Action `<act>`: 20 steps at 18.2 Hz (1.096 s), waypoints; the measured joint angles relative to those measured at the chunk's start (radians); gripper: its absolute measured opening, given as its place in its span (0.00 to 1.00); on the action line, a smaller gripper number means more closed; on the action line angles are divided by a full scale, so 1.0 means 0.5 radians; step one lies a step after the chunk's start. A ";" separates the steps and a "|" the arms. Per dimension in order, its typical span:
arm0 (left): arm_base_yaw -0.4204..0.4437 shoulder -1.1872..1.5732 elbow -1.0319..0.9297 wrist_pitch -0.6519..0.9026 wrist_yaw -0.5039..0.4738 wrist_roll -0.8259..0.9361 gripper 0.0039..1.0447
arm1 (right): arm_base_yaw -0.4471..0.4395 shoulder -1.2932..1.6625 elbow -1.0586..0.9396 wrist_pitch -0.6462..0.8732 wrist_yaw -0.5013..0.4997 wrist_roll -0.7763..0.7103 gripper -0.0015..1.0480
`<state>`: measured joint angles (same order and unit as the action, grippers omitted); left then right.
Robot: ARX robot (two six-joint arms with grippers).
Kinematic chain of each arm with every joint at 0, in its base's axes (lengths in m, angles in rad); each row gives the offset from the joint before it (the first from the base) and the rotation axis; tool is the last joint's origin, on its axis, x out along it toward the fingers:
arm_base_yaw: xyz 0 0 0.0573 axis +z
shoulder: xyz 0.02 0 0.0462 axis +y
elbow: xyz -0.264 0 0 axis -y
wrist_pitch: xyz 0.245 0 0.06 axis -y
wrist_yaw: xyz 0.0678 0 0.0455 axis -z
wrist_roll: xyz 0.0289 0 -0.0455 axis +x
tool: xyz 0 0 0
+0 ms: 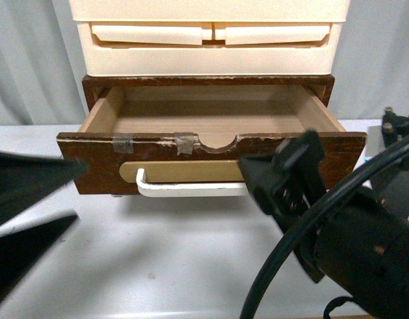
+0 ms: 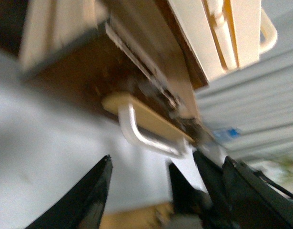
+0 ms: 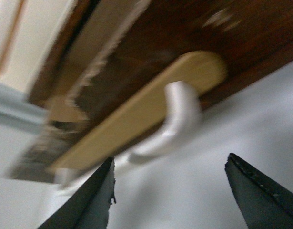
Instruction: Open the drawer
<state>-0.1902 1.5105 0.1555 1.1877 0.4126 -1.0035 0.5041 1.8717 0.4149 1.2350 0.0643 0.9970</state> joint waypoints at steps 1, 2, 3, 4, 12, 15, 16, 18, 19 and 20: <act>-0.064 0.065 -0.076 0.122 -0.449 0.424 0.59 | -0.005 0.000 -0.140 0.075 0.294 -0.380 0.64; -0.045 0.047 -0.177 0.151 -0.766 0.784 0.50 | -0.097 -0.095 -0.302 0.072 0.563 -0.832 0.54; 0.023 -0.105 -0.232 0.164 -1.061 1.144 0.40 | -0.229 -0.258 -0.405 0.087 0.666 -1.193 0.44; 0.061 -0.292 -0.234 0.209 -1.153 1.489 0.29 | -0.294 -0.400 -0.465 0.110 0.651 -1.482 0.35; 0.380 -1.377 -0.296 -0.745 -0.852 1.971 0.01 | -0.672 -1.501 -0.808 -0.310 0.220 -1.978 0.02; 0.376 -1.865 -0.293 -1.228 -0.826 1.971 0.01 | -0.777 -1.977 -0.810 -0.707 0.114 -1.981 0.02; 0.376 -1.947 -0.293 -1.323 -0.825 1.972 0.01 | -0.803 -2.164 -0.807 -0.967 0.089 -1.981 0.02; 0.376 -2.107 -0.293 -1.474 -0.827 1.971 0.01 | -0.997 -2.497 -0.807 -1.240 -0.101 -1.983 0.02; 0.376 -2.118 -0.294 -1.485 -0.827 1.971 0.01 | -1.015 -2.527 -0.807 -1.268 -0.098 -1.983 0.02; 0.376 -2.146 -0.294 -1.502 -0.826 1.971 0.01 | -1.022 -2.541 -0.807 -1.279 -0.098 -1.982 0.02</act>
<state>-0.0021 0.4374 0.0086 0.4366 -0.0006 -0.0177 -0.0067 0.6014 0.0113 0.5953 0.0151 0.0059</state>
